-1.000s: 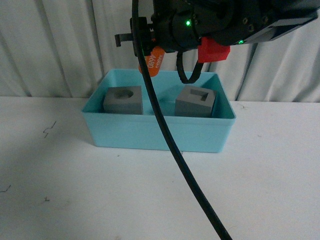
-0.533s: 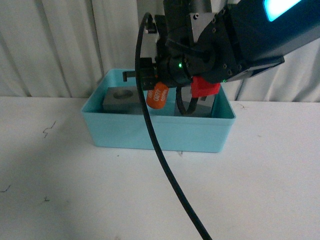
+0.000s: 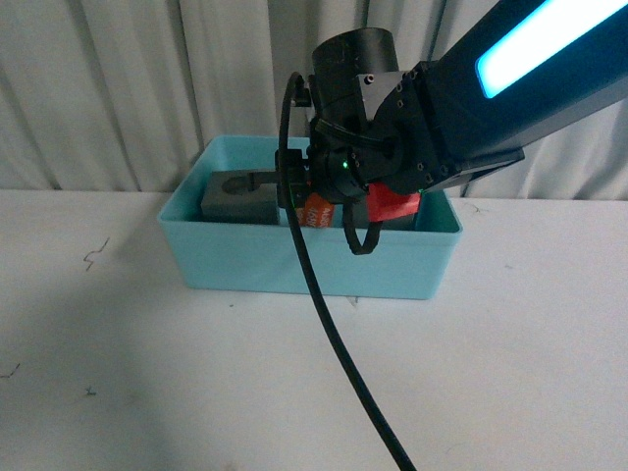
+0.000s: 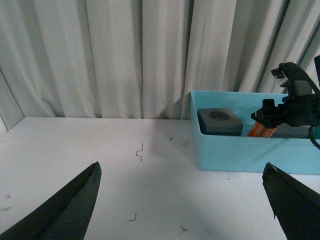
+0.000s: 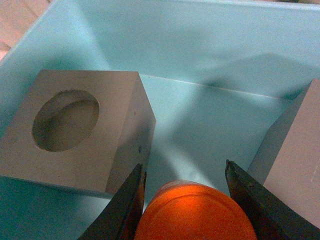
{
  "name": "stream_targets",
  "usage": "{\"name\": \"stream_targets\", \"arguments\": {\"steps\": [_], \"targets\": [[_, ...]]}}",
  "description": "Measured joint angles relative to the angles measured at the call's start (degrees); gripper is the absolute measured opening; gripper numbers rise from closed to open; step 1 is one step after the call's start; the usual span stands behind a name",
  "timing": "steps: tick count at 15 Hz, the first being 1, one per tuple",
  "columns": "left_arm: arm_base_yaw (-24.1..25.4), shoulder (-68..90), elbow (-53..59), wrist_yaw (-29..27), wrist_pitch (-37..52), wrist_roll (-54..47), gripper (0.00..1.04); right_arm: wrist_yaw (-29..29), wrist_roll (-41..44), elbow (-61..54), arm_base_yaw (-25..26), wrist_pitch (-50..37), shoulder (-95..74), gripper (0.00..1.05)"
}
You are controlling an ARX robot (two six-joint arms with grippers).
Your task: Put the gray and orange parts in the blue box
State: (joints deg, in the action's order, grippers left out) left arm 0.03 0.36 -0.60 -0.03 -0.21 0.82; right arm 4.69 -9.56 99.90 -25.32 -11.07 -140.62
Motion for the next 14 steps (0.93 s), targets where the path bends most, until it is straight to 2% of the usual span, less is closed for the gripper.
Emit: {"name": "stream_targets", "arguments": {"steps": [5,6,11,14], "targets": [[0.00,0.00,0.00,0.00,0.00,-0.02,0.98,0.46,-1.53,3.43,0.33,2.54,-2.58,0.46],[0.00,0.00,0.00,0.00,0.00,0.00,0.98,0.24,-1.57,3.54,0.31,2.67,-2.64,0.49],[0.00,0.00,0.00,0.00,0.00,0.00,0.98,0.02,-1.53,1.11,0.26,-1.31,-1.44,0.99],[0.00,0.00,0.00,0.00,0.00,0.00,0.98,1.42,-0.55,-10.82,0.70,-10.08,8.52,0.98]]}}
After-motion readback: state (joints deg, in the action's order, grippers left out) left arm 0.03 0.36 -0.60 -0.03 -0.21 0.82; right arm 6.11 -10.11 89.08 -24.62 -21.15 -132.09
